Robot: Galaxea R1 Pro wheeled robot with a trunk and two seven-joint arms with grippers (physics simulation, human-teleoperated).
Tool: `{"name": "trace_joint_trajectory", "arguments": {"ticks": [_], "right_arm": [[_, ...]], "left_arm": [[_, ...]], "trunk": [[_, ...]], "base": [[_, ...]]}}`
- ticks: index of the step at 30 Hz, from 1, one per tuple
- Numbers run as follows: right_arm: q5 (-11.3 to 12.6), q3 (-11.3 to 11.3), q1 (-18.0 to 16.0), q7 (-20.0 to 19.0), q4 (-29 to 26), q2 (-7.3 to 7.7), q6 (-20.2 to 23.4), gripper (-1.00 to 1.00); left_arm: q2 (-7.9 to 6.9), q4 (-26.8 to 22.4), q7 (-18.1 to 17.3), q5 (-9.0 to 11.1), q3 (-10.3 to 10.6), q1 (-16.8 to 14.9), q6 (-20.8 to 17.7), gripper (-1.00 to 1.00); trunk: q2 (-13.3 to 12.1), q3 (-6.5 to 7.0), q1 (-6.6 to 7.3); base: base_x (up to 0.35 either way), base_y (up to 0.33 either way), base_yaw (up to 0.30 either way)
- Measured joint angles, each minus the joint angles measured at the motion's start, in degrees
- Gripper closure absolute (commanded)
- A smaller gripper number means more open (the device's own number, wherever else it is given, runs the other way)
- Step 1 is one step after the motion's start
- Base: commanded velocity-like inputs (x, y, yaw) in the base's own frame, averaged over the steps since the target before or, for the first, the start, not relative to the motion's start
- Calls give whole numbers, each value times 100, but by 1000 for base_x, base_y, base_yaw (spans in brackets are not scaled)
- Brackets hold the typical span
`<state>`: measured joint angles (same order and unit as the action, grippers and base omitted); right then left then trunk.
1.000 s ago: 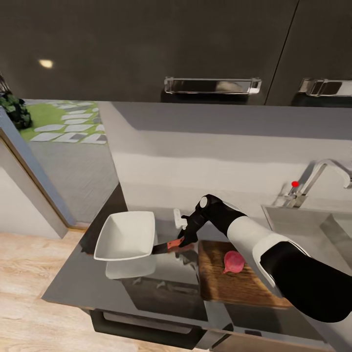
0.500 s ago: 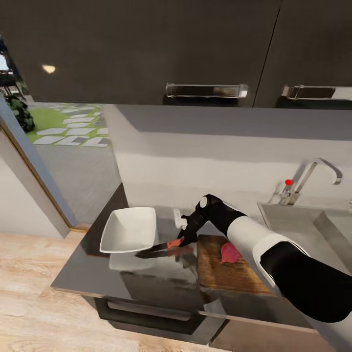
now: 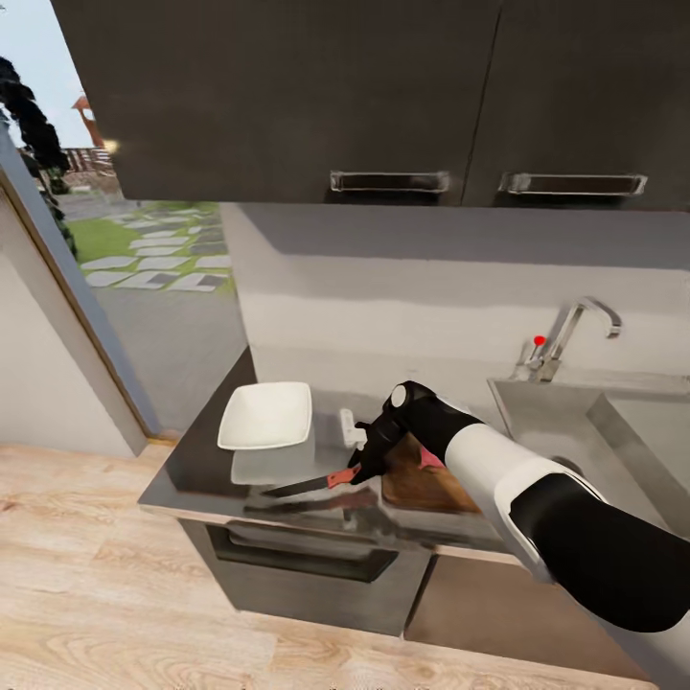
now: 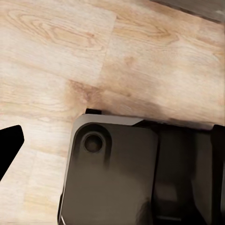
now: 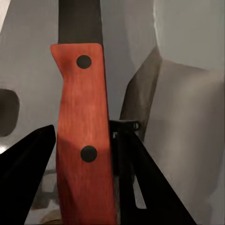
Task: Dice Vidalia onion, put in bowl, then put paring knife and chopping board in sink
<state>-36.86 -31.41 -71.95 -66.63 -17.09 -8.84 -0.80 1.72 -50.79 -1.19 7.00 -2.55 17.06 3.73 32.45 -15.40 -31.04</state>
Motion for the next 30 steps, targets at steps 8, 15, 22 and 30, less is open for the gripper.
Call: {"name": "trace_joint_trajectory", "arguments": {"ticks": [8,15,22,30], "right_arm": [[0,0,0,-9,0,-1,0,100],[1,0,0,-9,-6,-14,0,100],[2,20,0,-9,-82,-20,5,100],[-1,51,1,-36,-675,-4,62,100]], "left_arm": [[0,-1,0,0,0,1,0,-100],[0,-1,0,0,0,-1,0,-100],[0,1,0,0,0,3,0,-100],[0,23,0,1,0,0,0,-100]], "trunk": [[0,73,2],[0,137,0],[-1,161,2],[-1,163,2]], "base": [[-20,0,0],[-126,0,0],[-97,0,0],[-7,0,0]]}}
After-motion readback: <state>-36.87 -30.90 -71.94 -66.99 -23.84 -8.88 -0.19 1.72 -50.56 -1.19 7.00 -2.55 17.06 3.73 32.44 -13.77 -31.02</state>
